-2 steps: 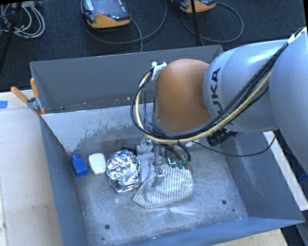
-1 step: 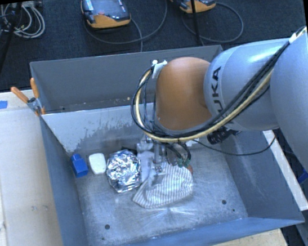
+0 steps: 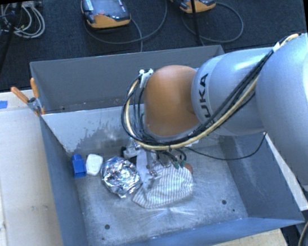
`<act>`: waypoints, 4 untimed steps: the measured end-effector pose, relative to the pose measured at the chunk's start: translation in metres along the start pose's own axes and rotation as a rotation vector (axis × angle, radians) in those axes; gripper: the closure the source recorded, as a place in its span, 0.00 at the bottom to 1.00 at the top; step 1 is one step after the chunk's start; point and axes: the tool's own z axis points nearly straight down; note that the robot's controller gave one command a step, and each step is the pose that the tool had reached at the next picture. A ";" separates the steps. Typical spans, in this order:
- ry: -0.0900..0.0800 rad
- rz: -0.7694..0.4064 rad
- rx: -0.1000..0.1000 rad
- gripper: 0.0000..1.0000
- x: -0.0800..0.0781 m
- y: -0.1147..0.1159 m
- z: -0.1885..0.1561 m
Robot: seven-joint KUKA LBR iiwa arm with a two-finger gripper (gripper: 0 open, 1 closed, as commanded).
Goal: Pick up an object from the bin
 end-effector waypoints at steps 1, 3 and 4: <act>0.006 -0.174 -0.004 0.00 -0.005 0.008 0.022; 0.005 -0.490 -0.003 0.00 0.006 0.026 0.015; 0.008 -0.789 0.004 1.00 0.014 0.056 0.022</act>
Offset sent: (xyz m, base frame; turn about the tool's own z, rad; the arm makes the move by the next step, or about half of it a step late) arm -0.0088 0.0208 0.0109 -0.4082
